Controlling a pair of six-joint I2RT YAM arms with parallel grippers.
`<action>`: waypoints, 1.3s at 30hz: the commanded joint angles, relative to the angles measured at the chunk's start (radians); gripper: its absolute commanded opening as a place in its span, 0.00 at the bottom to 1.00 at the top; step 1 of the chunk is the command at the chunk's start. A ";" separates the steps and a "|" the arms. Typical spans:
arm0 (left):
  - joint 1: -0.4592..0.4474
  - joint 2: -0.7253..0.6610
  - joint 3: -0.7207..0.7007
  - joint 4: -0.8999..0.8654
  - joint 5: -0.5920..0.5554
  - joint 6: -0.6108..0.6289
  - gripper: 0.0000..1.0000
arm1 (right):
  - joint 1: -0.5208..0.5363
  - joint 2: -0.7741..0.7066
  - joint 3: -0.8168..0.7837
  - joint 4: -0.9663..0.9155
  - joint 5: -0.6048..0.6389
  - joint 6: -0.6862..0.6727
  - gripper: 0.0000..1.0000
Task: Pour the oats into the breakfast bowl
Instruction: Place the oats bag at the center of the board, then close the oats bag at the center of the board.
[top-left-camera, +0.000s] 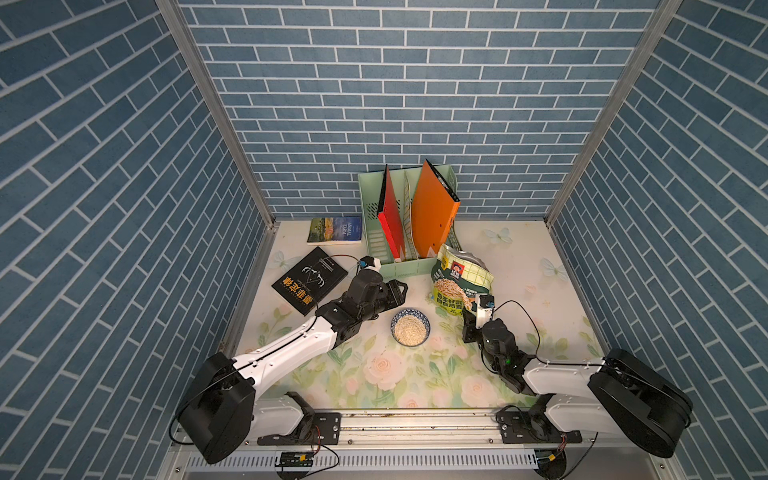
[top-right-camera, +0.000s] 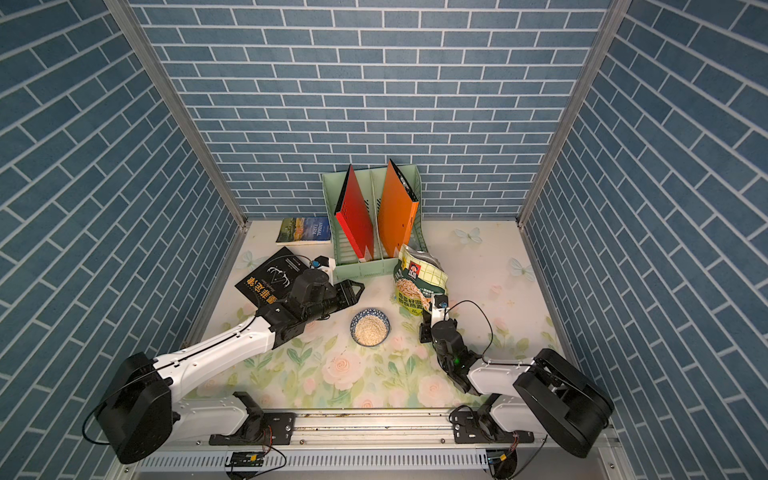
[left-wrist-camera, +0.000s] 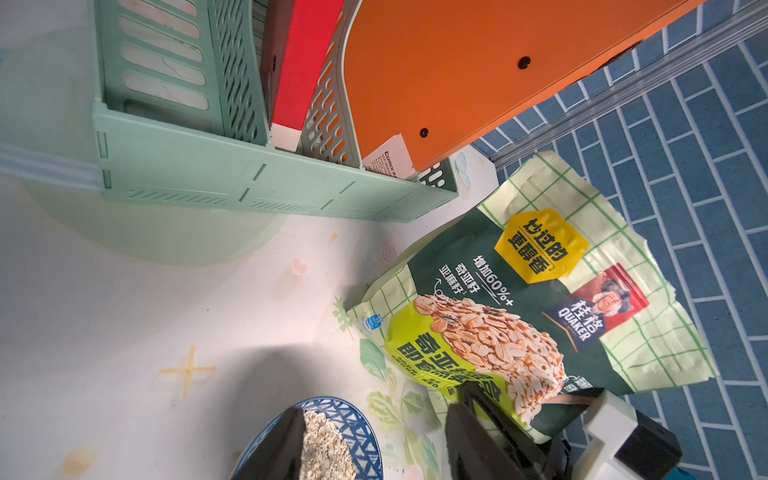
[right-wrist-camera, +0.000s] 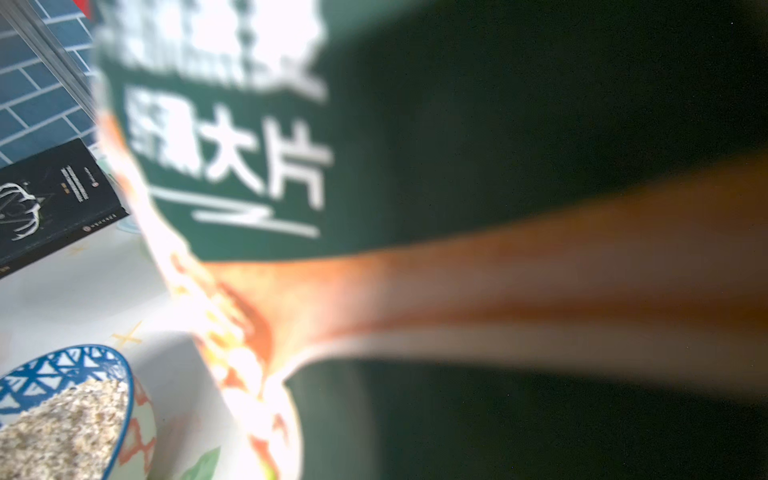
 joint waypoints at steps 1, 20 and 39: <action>-0.012 0.010 -0.011 0.027 -0.003 -0.005 0.60 | 0.011 -0.008 0.036 0.055 -0.018 0.002 0.36; -0.019 0.050 -0.005 0.051 0.005 -0.002 0.60 | 0.044 -0.343 0.046 -0.309 -0.111 -0.060 1.00; -0.020 0.075 0.001 0.083 0.039 0.006 0.60 | -0.172 -0.223 0.628 -1.130 -0.436 -0.256 0.93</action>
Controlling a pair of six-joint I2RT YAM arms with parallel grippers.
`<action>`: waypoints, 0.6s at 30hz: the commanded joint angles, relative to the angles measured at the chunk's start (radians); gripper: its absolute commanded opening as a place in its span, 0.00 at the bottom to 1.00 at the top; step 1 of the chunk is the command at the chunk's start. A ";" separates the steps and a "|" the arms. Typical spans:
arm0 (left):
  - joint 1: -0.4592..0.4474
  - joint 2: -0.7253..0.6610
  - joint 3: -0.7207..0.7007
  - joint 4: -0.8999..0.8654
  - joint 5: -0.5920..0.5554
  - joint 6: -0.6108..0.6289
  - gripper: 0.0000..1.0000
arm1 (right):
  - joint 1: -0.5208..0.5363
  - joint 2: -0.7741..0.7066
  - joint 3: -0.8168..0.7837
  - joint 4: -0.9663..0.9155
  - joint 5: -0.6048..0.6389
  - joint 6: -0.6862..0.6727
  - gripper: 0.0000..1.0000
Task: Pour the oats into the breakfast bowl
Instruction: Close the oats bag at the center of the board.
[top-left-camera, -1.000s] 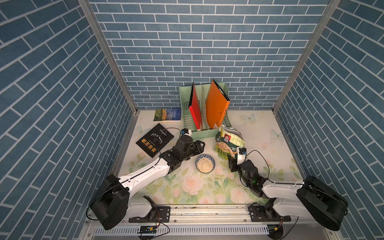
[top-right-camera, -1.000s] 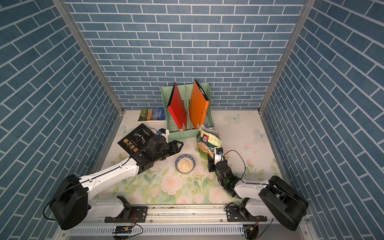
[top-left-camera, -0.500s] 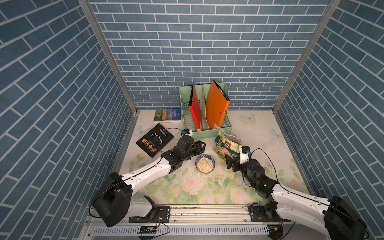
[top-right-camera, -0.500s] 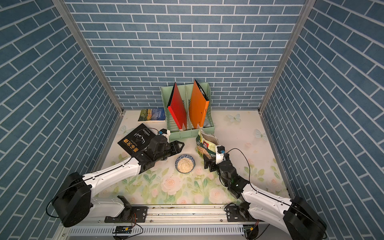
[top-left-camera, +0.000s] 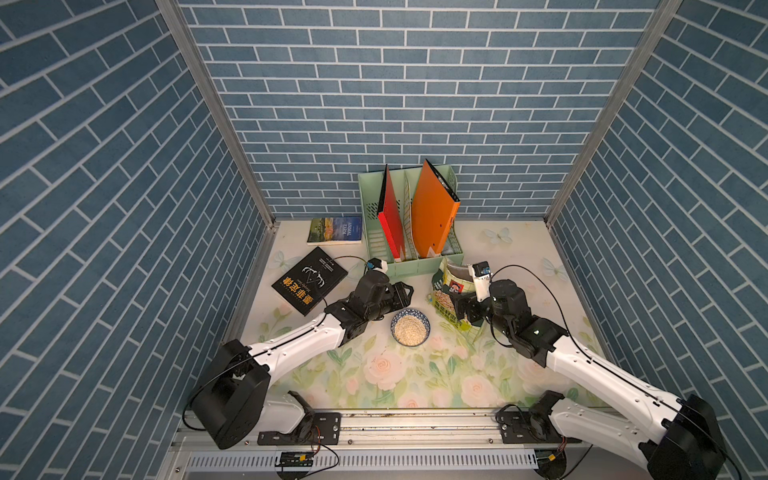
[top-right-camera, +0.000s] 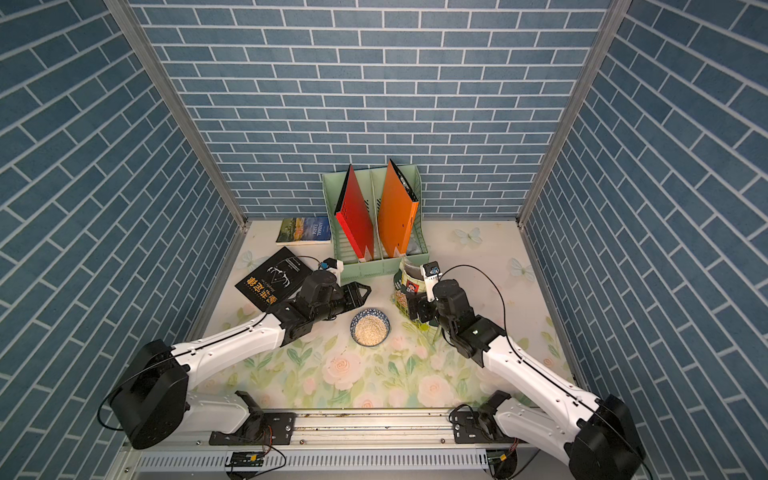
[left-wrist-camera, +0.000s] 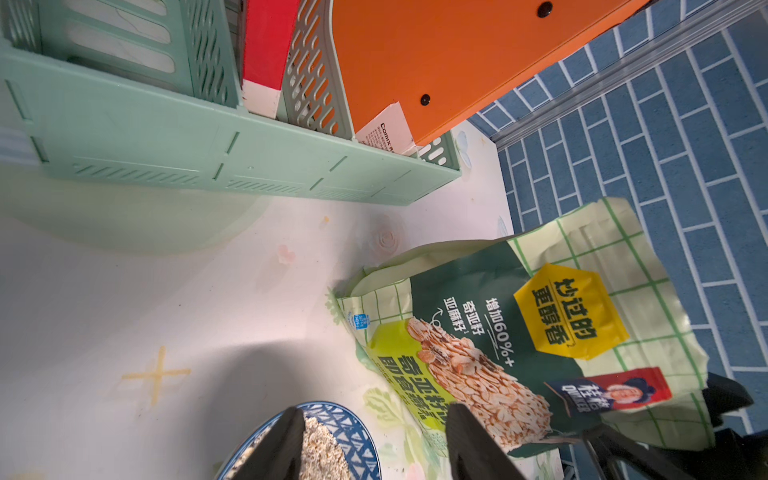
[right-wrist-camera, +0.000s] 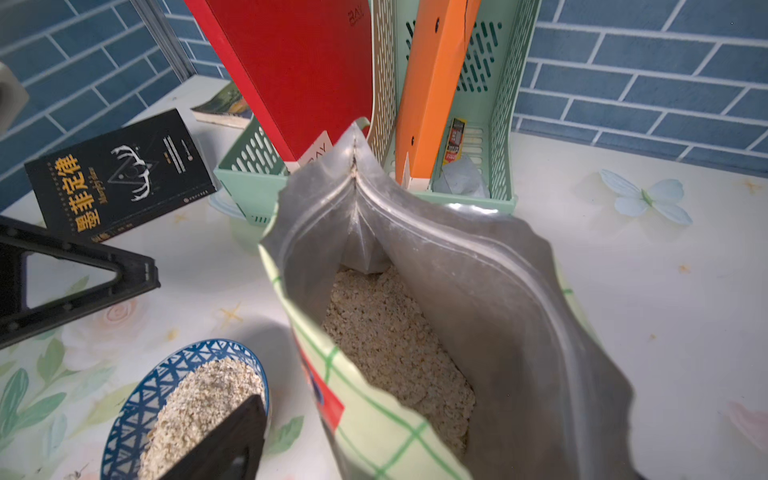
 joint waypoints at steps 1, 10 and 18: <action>-0.007 -0.001 0.000 0.022 0.009 0.009 0.60 | -0.071 0.041 0.116 -0.204 -0.188 -0.112 0.91; -0.006 0.001 -0.002 0.029 0.015 0.010 0.60 | -0.183 0.194 0.354 -0.534 -0.393 -0.278 0.84; -0.006 0.025 0.012 0.036 0.029 0.010 0.60 | -0.183 0.170 0.401 -0.637 -0.336 -0.360 0.89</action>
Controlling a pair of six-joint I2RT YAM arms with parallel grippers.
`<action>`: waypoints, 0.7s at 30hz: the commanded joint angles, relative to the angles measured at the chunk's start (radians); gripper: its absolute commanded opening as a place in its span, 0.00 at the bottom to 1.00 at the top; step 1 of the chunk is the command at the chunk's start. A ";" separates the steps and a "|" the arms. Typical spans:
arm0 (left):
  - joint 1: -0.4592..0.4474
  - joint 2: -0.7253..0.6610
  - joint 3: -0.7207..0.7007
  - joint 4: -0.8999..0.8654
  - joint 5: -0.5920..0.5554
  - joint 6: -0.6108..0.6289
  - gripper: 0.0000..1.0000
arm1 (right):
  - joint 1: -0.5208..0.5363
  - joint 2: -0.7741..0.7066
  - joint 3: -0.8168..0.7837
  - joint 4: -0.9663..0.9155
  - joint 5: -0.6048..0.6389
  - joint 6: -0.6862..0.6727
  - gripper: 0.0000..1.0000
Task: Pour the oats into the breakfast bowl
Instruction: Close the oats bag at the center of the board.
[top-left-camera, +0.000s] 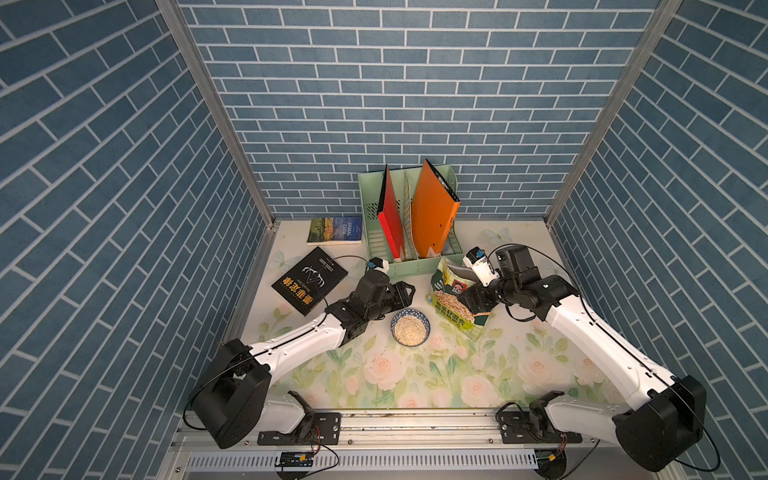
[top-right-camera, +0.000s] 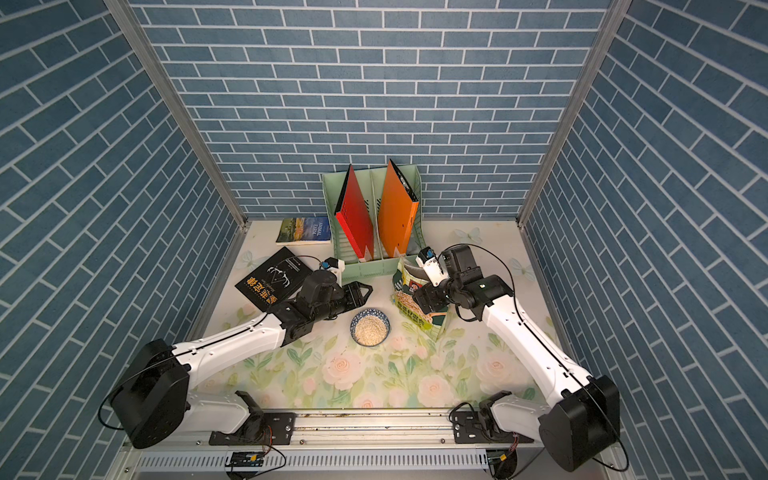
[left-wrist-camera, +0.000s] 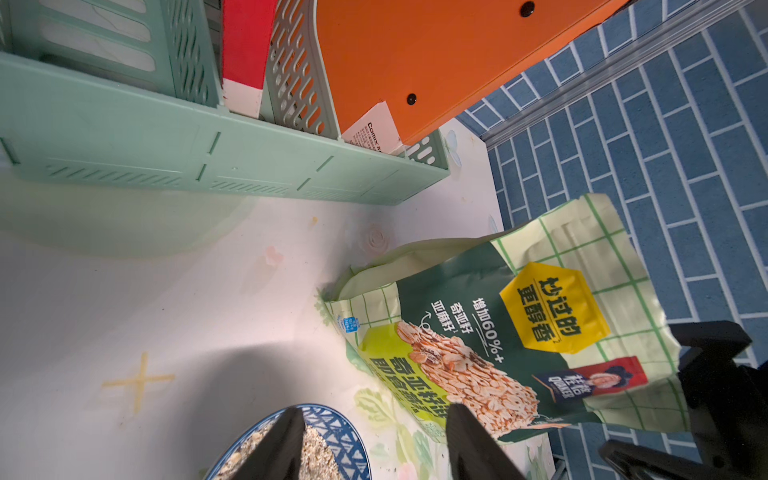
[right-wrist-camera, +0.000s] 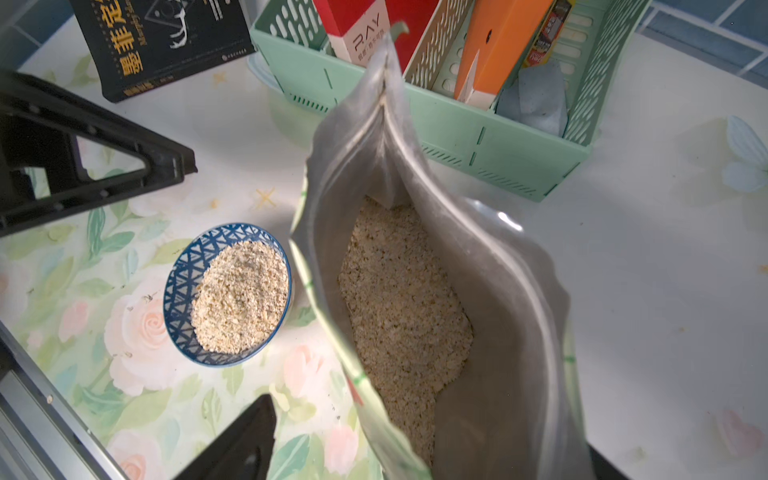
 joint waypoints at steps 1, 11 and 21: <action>-0.005 0.018 0.014 0.015 0.013 0.010 0.60 | -0.002 -0.019 0.034 -0.113 0.011 -0.081 0.87; -0.008 0.034 0.033 0.040 0.044 0.011 0.60 | -0.008 0.041 0.110 -0.139 0.021 -0.097 0.15; -0.055 0.078 0.063 0.079 0.074 0.010 0.60 | -0.001 -0.050 0.094 -0.122 -0.118 0.060 0.00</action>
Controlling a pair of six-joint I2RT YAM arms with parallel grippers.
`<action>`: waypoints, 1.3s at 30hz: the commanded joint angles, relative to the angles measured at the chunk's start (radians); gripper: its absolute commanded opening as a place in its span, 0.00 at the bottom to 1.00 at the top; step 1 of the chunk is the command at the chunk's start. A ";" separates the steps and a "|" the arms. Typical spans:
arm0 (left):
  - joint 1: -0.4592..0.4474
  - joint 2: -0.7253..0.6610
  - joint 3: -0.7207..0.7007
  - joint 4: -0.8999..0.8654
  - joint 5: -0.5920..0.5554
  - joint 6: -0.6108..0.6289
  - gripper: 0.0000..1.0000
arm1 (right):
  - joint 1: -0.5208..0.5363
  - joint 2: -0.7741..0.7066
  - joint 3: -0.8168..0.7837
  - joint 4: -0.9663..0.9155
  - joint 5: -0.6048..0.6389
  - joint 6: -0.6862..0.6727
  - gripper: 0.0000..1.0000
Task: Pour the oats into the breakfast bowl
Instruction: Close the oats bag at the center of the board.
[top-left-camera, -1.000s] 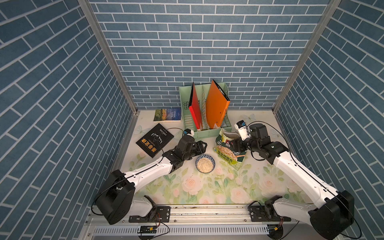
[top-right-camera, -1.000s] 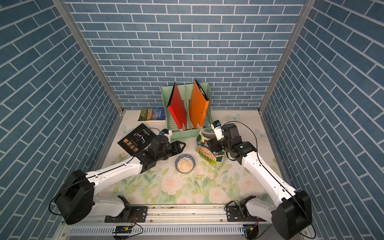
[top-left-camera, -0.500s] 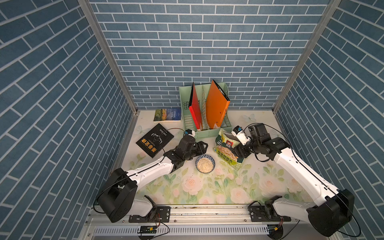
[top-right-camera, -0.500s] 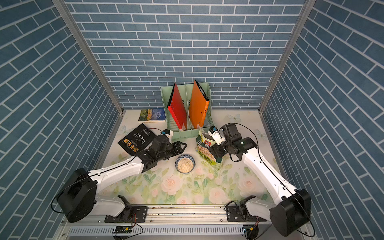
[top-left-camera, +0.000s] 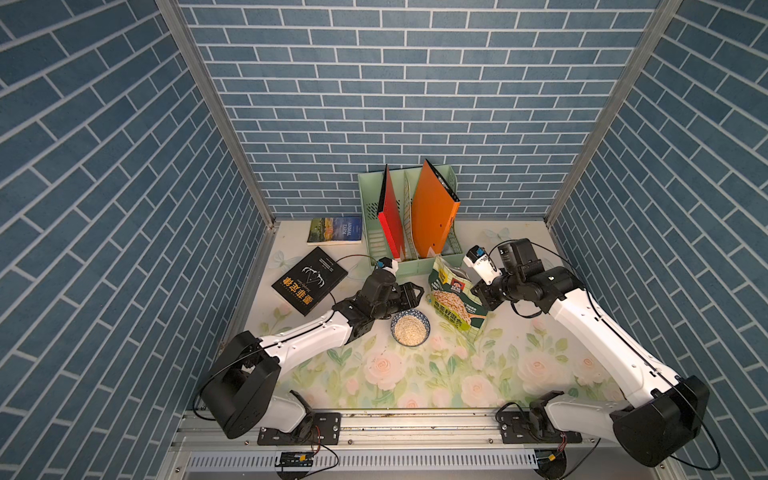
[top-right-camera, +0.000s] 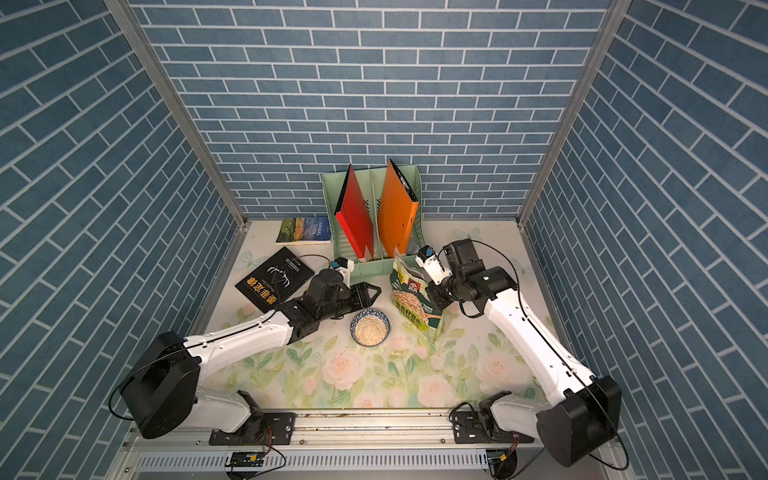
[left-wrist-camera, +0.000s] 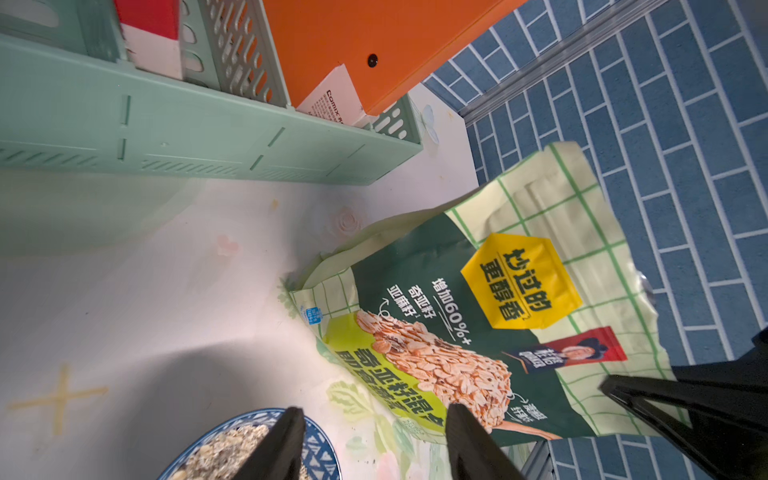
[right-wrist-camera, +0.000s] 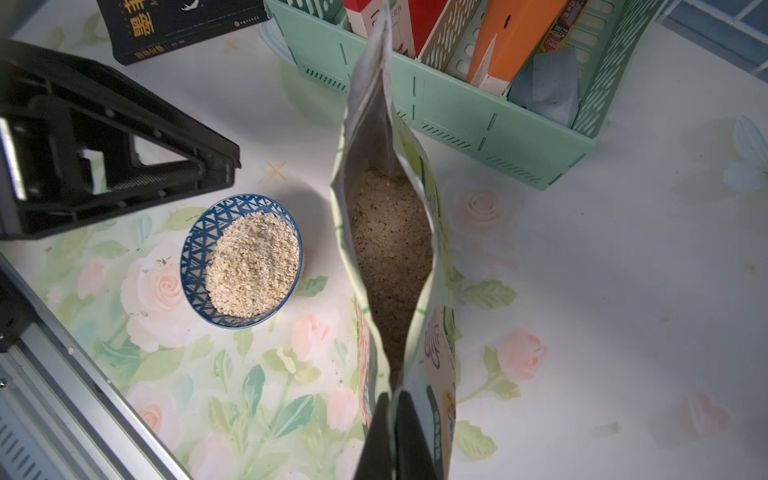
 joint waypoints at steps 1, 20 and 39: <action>-0.024 0.025 0.034 0.030 0.014 0.010 0.60 | 0.010 -0.070 -0.017 0.013 -0.095 0.103 0.00; -0.096 0.111 0.111 0.037 0.020 0.004 0.59 | 0.018 -0.036 -0.081 0.155 0.002 0.113 0.41; -0.100 0.104 0.124 0.005 -0.014 0.021 0.59 | 0.019 0.049 -0.027 0.208 0.065 0.077 0.39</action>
